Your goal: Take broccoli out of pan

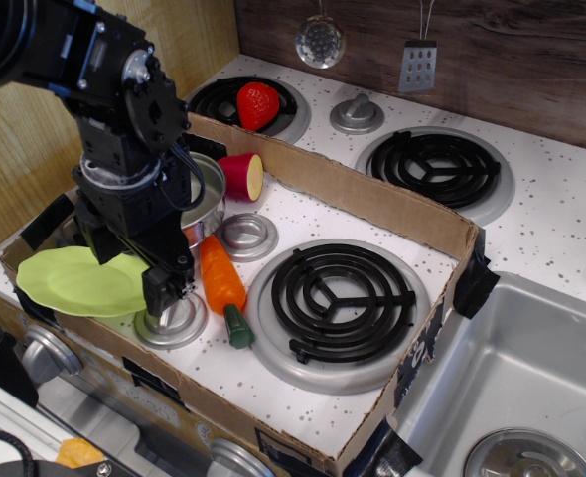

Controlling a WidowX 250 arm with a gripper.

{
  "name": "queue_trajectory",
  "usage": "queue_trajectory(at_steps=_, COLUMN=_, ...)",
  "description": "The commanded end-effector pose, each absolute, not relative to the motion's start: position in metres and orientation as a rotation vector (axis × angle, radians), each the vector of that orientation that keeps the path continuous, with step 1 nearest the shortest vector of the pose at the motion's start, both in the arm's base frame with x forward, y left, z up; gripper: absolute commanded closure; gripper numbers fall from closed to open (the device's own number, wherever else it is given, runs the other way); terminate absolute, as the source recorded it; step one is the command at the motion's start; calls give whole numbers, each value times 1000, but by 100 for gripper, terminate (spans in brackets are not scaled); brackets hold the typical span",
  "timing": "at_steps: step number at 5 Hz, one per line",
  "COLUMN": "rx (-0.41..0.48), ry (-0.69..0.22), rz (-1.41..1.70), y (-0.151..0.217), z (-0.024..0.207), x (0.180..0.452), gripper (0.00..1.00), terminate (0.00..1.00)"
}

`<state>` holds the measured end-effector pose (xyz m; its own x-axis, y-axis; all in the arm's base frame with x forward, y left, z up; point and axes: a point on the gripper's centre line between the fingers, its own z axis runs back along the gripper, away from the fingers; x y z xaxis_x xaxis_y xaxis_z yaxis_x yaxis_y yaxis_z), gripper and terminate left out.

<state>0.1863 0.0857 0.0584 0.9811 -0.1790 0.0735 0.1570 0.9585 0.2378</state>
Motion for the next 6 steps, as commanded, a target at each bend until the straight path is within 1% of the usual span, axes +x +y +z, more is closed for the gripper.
queue_trajectory(at_steps=1, rx=233, ry=-95, rz=-171, y=86, z=58, x=186, gripper=0, terminate=0)
queue_trajectory(at_steps=2, rx=154, ry=-33, rz=14, y=81, z=76, x=193, gripper=0, terminate=0)
queue_trajectory(at_steps=3, rx=164, ry=-57, rz=139, y=76, z=101, x=202, gripper=0, terminate=0)
queue_trajectory(at_steps=4, rx=108, ry=-27, rz=319, y=82, z=121, x=216, gripper=0, terminate=0)
queue_trajectory(at_steps=5, rx=99, ry=-43, rz=570, y=104, z=123, x=226, gripper=0, terminate=0)
queue_trajectory(at_steps=6, rx=57, ry=-33, rz=787, y=134, z=116, x=237, gripper=0, terminate=0)
